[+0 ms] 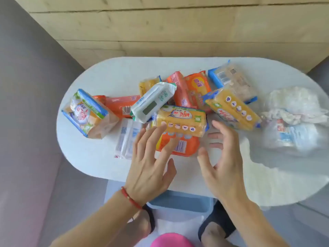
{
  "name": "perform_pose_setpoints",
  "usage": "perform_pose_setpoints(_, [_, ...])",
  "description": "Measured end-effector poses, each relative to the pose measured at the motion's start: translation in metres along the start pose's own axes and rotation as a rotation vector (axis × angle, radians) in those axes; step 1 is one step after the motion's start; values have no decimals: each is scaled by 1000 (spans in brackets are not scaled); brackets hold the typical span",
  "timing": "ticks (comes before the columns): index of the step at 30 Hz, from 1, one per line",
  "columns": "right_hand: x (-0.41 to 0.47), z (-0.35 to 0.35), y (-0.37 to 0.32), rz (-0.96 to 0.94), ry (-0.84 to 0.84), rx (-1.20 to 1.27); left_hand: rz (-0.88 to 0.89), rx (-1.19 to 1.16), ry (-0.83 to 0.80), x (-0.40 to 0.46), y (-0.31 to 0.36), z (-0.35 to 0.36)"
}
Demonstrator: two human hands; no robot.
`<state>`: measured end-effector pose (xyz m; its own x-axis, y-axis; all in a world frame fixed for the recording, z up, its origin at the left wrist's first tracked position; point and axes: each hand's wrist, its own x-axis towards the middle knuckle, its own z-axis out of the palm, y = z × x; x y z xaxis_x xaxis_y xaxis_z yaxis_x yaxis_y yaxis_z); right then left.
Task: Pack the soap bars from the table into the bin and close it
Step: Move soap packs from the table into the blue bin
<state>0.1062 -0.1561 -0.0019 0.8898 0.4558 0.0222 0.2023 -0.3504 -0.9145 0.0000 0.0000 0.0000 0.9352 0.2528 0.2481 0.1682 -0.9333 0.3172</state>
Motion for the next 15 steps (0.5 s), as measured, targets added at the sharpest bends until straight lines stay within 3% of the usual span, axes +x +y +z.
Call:
perform_pose_setpoints(4, [-2, 14, 32, 38, -179, 27, 48, -41, 78, -9, -14, 24])
perform_pose_setpoints(7, [5, 13, 42, -73, -264, -43, 42, -22, 164, 3, -12, 28])
perform_pose_setpoints(12, [0, 13, 43, -191, -311, 7, 139, 141, 182, -2, -14, 22])
perform_pose_setpoints(15, [-1, 19, 41, -136, -287, 38, 127, 115, 165, -7, -12, 16])
